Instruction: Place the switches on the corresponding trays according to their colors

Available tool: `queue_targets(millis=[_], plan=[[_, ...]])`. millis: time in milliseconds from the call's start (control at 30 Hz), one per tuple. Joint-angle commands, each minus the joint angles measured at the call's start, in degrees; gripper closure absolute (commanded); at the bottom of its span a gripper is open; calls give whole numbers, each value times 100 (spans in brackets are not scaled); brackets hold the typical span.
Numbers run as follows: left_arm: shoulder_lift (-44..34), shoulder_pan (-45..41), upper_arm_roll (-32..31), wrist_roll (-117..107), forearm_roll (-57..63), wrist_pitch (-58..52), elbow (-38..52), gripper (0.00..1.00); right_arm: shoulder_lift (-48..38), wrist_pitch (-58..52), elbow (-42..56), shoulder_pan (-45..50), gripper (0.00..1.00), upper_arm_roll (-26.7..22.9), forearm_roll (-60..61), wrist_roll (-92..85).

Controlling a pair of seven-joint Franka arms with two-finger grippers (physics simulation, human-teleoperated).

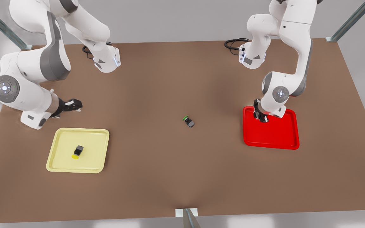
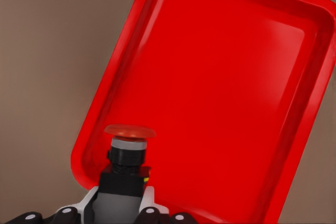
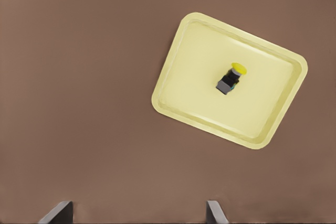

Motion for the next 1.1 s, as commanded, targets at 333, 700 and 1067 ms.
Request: queue_targets(millis=[333, 700, 1067], plan=[[428, -78, 637, 601, 171, 885, -218, 0, -2258, 1523, -2795, 622, 0, -1116, 541, -22], [-407, -113, 180, 7181, -198, -2850, 3122, 0, -2311, 1541, -2848, 561, 0, -1195, 541, -198], [-205, -8, 101, 12168, -356, -4854, 4555, 0, -2319, 1549, -2857, 552, 0, -1195, 541, -321]])
